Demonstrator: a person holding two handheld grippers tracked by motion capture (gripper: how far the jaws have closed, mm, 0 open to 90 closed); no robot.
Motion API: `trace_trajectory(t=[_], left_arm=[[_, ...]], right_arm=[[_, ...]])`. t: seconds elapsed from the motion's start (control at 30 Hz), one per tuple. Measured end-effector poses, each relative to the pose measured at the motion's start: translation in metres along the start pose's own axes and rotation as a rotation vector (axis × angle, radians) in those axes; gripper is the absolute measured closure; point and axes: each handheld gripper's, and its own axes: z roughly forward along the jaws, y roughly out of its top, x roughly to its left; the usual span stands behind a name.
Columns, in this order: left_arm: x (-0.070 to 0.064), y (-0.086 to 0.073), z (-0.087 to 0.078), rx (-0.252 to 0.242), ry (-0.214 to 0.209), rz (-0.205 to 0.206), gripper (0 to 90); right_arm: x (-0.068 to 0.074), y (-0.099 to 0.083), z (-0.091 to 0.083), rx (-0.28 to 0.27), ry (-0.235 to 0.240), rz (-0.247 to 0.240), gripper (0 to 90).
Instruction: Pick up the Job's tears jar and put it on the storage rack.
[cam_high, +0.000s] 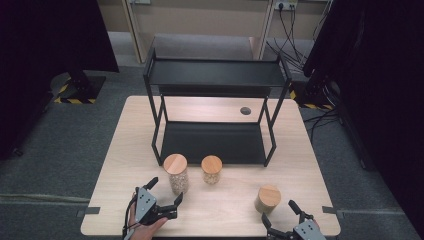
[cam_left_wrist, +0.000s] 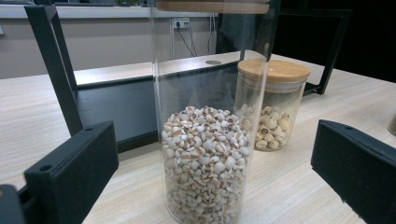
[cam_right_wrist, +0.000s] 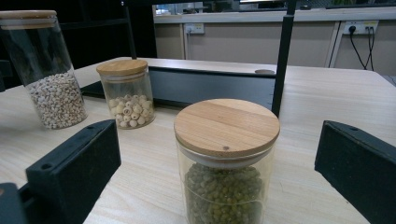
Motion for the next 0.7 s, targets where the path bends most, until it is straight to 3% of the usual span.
trace_trajectory(t=[0.5,0.7], left_arm=[[0.002,0.006,0.009,-0.004,-0.001,-0.009,0.5],[0.003,0.008,0.015,0.022,-0.009,-0.007,0.5]], right_arm=[[0.0,-0.001,0.0,-0.007,0.0,0.007,0.5],[-0.002,-0.001,0.0,-0.008,0.0,0.02,0.5]])
